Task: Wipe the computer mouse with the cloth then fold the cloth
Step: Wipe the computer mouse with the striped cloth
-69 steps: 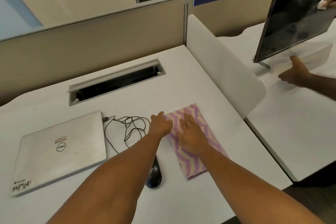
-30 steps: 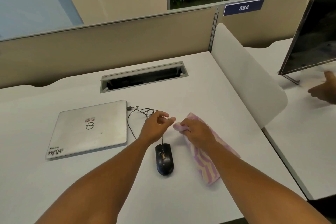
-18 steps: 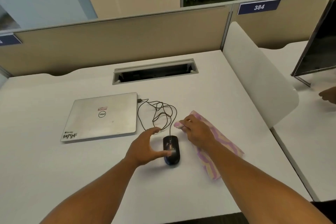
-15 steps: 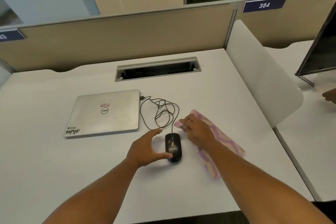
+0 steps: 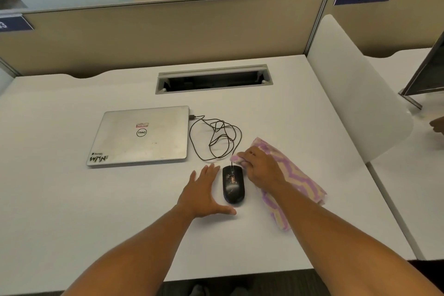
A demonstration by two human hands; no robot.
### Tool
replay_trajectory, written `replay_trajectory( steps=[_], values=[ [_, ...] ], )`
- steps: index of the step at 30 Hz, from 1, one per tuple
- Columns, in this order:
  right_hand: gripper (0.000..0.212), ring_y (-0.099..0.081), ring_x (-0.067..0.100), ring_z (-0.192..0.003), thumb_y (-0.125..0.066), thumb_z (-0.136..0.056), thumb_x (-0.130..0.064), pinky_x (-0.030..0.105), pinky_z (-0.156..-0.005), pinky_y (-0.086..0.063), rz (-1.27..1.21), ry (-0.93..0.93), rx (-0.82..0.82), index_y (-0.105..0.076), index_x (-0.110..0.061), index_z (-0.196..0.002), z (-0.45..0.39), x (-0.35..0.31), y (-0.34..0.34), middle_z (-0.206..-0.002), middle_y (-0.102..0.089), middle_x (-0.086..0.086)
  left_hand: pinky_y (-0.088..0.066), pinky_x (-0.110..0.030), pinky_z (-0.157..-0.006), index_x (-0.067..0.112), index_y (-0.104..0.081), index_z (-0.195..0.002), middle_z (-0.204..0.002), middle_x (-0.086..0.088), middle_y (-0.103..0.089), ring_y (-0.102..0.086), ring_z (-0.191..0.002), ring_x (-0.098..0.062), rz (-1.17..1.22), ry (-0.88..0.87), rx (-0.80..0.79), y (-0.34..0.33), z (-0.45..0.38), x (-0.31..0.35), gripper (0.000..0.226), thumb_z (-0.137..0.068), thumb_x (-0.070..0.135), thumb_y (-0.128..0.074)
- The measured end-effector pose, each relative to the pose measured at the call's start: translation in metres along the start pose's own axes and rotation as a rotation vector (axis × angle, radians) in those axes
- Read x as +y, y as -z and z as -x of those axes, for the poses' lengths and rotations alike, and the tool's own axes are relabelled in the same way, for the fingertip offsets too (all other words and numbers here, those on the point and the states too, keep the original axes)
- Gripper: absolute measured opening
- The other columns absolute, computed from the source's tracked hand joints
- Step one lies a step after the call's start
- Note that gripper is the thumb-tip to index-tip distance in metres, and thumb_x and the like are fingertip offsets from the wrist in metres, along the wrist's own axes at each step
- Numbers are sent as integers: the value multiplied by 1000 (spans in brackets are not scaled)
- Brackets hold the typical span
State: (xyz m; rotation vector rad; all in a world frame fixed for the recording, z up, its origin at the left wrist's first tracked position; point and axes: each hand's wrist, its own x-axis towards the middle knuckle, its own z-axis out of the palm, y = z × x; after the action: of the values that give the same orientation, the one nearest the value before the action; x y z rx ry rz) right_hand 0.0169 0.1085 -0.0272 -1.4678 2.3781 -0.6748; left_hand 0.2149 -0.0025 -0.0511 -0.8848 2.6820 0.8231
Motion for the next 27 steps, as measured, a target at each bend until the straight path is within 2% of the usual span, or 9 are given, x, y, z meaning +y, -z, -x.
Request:
replay_trajectory(
  steps=[2,7,12,22,27],
  values=[
    [29,-59,23,-104,-52,-96,-24,41,-86,-49,-27,-1,14,-65,-21,-122,1,0,-1,-112,-63,2,10,-44,-124,31,4,-160,-168,10,8,14,-153,-8,-60,-25,-10,-2,-4,0,149,-43,105,-50],
    [29,-61,20,-101,-55,-93,-22,38,-84,-49,-19,4,32,-69,-22,-118,0,-1,-3,-109,-66,1,11,-54,-122,31,6,-160,-168,6,11,15,-154,-15,-102,-31,-27,-2,-12,3,149,-43,105,-49],
    [30,-59,19,-104,-54,-94,-23,38,-86,-47,21,20,-4,-69,-23,-120,-2,0,-6,-108,-65,-1,14,-57,-119,32,5,-160,-169,5,10,14,-154,-18,-107,-35,-36,-3,-18,2,147,-44,105,-47],
    [32,-50,20,-113,-48,-96,-27,39,-93,-39,154,23,-179,-65,-33,-122,-12,-2,-10,-120,-59,-5,15,-58,-118,39,-1,-159,-169,4,6,13,-154,-19,-73,-42,-24,-5,-20,1,138,-47,102,-52],
    [30,-51,17,-114,-52,-96,-34,36,-94,-42,96,34,-342,-66,-32,-122,-18,1,0,-119,-59,-7,13,-60,-119,38,-7,-158,-169,5,4,12,-155,-18,-76,-58,-11,-6,-19,0,136,-46,101,-53]
  ],
)
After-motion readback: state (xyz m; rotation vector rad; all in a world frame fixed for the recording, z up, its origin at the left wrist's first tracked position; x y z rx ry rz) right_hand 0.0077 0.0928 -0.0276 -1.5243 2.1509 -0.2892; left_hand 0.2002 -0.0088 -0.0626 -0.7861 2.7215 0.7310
